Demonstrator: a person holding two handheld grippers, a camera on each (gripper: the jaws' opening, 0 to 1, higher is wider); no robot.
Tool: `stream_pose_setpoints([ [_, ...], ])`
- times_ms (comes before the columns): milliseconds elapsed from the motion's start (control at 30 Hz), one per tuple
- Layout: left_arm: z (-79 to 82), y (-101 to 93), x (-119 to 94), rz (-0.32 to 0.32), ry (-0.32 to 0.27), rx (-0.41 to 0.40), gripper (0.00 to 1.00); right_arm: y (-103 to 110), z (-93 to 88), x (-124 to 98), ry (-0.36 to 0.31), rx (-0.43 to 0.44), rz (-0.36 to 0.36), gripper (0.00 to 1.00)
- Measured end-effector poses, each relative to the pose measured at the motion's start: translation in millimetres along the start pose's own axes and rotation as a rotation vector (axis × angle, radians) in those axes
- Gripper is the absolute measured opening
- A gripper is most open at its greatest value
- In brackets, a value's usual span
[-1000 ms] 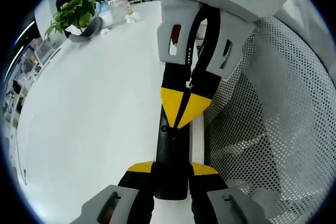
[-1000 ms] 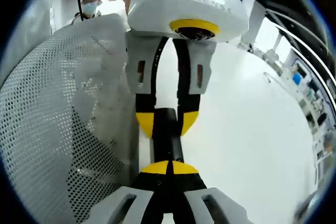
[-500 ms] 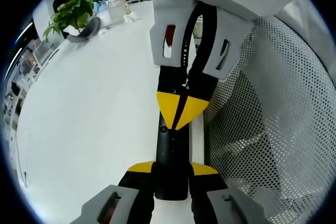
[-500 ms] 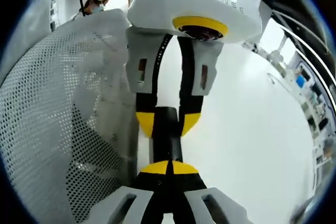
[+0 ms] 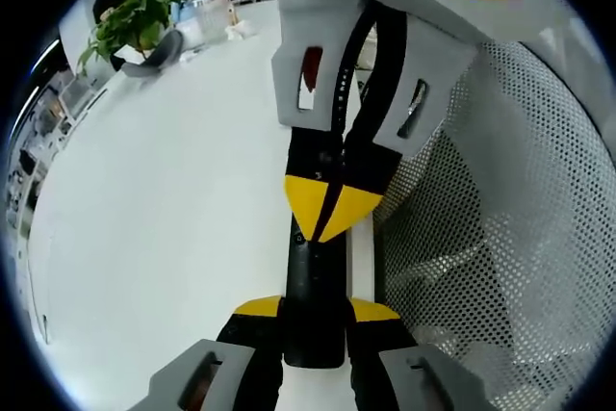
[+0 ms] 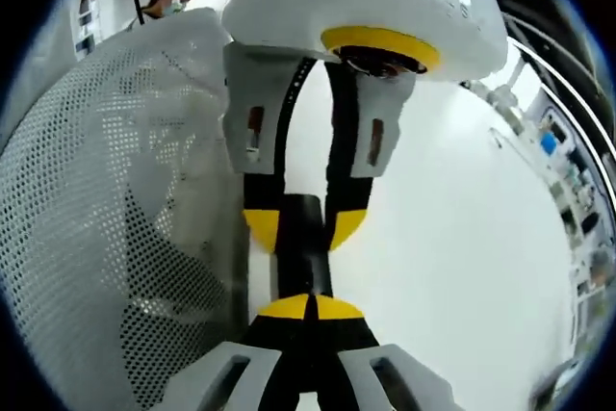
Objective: Press the specified remote control buttons in sequence, fully releasing each button before pressing the next.
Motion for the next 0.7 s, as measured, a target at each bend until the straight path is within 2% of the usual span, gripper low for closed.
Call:
stream_pose_setpoints([
  [100, 0.0, -0.5, 0, 0.006, -0.003, 0.000, 0.24, -1, 0.3, 0, -0.017, 0.053, 0.032, 0.00],
  [333, -0.1, -0.2, 0, 0.008, -0.005, 0.003, 0.24, -4, 0.7, -1, -0.033, 0.110, 0.120, 0.00],
  [533, -0.5, 0.1, 0, 0.012, -0.024, 0.001, 0.24, -3, 1.0, -1, -0.030, 0.120, 0.132, 0.00],
  [700, -0.2, -0.3, 0, 0.011, -0.030, 0.006, 0.24, -11, -1.2, -1, -0.014, 0.105, 0.105, 0.00],
])
Point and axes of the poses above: the point that each gripper's makers call its tool centre point, and the gripper's own axes: x roughly forward along the fingers, y roughly to its left, z roughly out of its top, the point moved 2 cm from there along -x, roughly backward along the fingers, and after that the axes turned 7 degrees about x, right-handed, at the moved point
